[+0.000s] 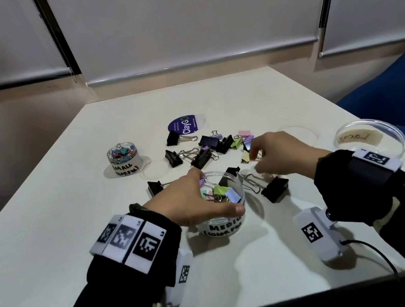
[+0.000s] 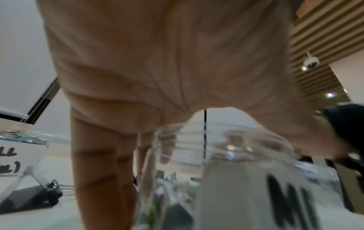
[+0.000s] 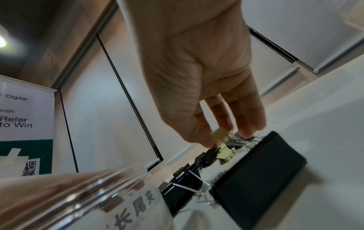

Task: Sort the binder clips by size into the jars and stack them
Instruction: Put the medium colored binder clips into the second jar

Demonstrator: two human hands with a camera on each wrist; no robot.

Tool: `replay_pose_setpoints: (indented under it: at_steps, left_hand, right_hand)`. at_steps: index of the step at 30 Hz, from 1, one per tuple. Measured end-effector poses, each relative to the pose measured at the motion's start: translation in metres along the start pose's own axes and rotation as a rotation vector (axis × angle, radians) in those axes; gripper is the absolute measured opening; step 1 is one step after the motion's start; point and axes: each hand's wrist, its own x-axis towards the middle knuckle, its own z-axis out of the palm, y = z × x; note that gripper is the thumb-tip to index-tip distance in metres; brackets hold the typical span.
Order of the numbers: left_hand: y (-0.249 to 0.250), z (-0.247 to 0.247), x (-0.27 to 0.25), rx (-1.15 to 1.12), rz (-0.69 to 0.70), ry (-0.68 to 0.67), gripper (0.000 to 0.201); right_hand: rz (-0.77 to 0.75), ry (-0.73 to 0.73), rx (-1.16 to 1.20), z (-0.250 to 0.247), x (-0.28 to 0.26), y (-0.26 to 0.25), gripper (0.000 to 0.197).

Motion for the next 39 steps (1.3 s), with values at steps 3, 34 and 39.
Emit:
replay_pose_setpoints:
  at_steps: [3,34,39]
  left_hand:
    - [-0.007,-0.001,-0.001,-0.019,0.036,-0.105,0.133]
    - [-0.007,-0.002,0.001,-0.069,0.125,-0.106,0.11]
    - [-0.012,-0.006,-0.001,-0.109,0.083,-0.065,0.098]
  right_hand:
    - [-0.031,0.168,0.245,-0.005,-0.007,-0.006,0.027]
    - [-0.147,-0.138,0.387,0.001,0.007,-0.015,0.026]
    - [-0.311,-0.194,0.082,0.004,0.01,-0.03,0.029]
